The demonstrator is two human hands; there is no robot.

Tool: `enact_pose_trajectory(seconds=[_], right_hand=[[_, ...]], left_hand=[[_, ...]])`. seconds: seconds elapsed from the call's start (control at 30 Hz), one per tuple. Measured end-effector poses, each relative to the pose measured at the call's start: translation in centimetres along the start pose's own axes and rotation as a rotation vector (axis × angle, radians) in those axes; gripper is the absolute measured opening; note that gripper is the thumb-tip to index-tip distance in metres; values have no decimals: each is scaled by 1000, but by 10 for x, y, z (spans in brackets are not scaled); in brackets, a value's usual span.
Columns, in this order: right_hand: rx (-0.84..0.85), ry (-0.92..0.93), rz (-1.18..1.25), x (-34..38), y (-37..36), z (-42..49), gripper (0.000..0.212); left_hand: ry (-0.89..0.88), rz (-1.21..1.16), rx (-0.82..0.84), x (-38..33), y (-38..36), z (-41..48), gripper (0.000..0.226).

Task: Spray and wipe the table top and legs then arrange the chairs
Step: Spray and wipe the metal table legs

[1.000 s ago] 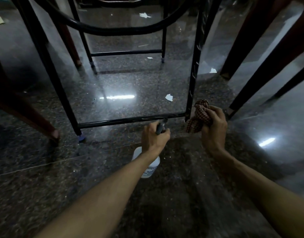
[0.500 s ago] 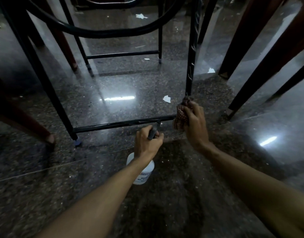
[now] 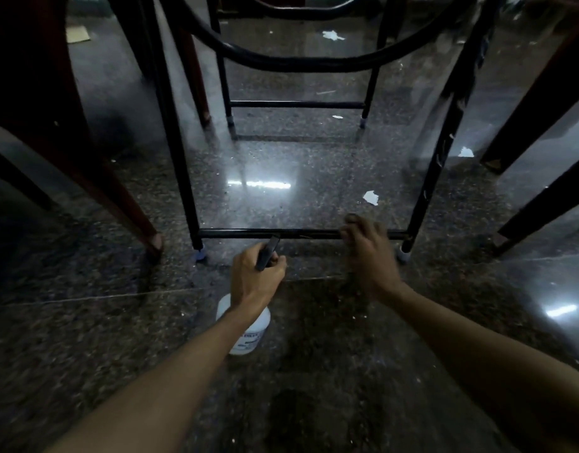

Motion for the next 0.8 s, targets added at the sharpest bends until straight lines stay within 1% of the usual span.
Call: enact_pose_trajectory(seconds=[0.07, 0.1, 0.13, 0.17, 0.27, 0.33, 0.4, 0.47, 0.53, 0.57, 0.6, 0.7, 0.77, 0.8], right_hand=[[-6, -135, -41, -14, -6, -5, 37], [-20, -140, -47, -6, -10, -2, 34], [-19, -104, -35, 13, -16, 4, 31], [-10, -21, -10, 39, -23, 11, 31], [67, 287, 43, 128, -46, 44, 50], [86, 389, 31, 162, -52, 62, 57], [73, 420, 4, 164, -49, 64, 64], [-25, 450, 17, 152, -47, 53, 67], [-82, 413, 14, 154, -50, 48, 68], [-74, 392, 7, 167, -54, 54, 64], [-47, 419, 7, 186, -61, 63, 60], [116, 591, -42, 228, -76, 87, 52], [124, 621, -124, 218, -69, 87, 52], [121, 595, -117, 203, -60, 81, 52]], left_hand=[[28, -22, -23, 6, 8, 1, 21], [36, -26, -31, 8, 10, 2, 21], [51, -23, -40, 12, 14, 2, 20], [72, -23, -48, 15, 18, 3, 19], [114, -23, -85, 24, 36, 7, 19], [123, 12, -112, 29, 49, 8, 18], [135, 15, -152, 37, 63, 8, 18], [158, -10, -182, 49, 78, 7, 20], [179, -5, -220, 57, 91, 6, 22], [192, 6, -234, 61, 94, 6, 23], [204, 17, -246, 65, 97, 5, 25], [203, 44, -252, 70, 103, -1, 28], [193, 47, -246, 67, 105, -3, 29], [188, 42, -241, 63, 104, -2, 28]])
Point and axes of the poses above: each hand's wrist, its own z-axis towards the middle knuckle, its own y-axis out of the back of the hand, x = y × z, the point moved 1 cm from there along z, towards the middle knuckle, and after that the axes turned 2 degrees about y, right-handed, at the moved point
